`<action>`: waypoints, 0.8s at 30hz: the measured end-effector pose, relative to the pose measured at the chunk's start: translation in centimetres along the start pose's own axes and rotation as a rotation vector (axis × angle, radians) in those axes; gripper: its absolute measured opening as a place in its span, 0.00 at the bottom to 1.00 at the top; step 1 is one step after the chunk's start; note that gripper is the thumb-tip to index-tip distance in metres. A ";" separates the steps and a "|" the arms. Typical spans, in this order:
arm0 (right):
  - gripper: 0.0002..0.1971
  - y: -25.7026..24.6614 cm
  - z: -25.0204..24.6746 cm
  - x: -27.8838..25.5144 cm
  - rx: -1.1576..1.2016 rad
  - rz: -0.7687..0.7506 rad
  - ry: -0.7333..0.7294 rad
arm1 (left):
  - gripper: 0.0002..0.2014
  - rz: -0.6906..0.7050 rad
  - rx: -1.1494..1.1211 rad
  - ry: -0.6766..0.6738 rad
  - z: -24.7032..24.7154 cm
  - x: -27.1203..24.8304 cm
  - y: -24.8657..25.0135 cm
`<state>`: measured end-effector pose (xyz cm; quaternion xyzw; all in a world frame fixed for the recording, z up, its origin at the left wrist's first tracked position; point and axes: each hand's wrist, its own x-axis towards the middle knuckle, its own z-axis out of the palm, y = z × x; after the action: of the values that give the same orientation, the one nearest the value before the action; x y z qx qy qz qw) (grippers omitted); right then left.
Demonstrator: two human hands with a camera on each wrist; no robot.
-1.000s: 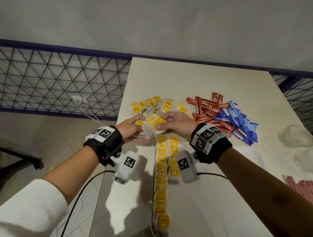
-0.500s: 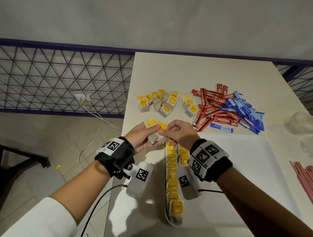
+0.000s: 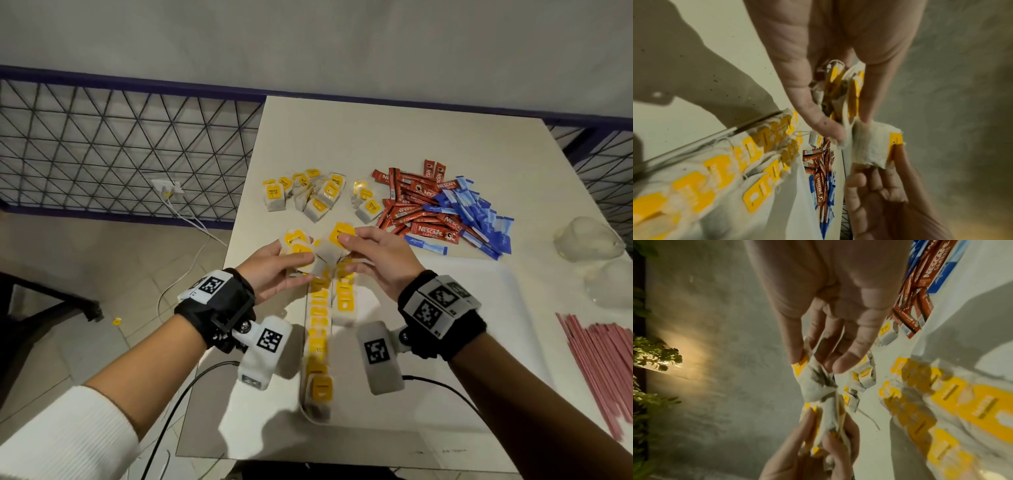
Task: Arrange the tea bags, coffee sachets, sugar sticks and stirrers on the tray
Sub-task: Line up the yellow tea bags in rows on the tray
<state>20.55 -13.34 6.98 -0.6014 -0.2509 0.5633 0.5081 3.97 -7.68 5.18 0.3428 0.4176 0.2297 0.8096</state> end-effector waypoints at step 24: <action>0.12 7.8 -4.3 -1.2 -0.648 0.233 -0.141 | 0.13 -0.033 0.221 0.200 0.2 -2.7 -2.2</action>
<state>22.14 -18.60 -0.10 -0.7155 -0.3808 0.5487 0.2049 2.88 -11.00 4.98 0.3983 0.5247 0.2019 0.7248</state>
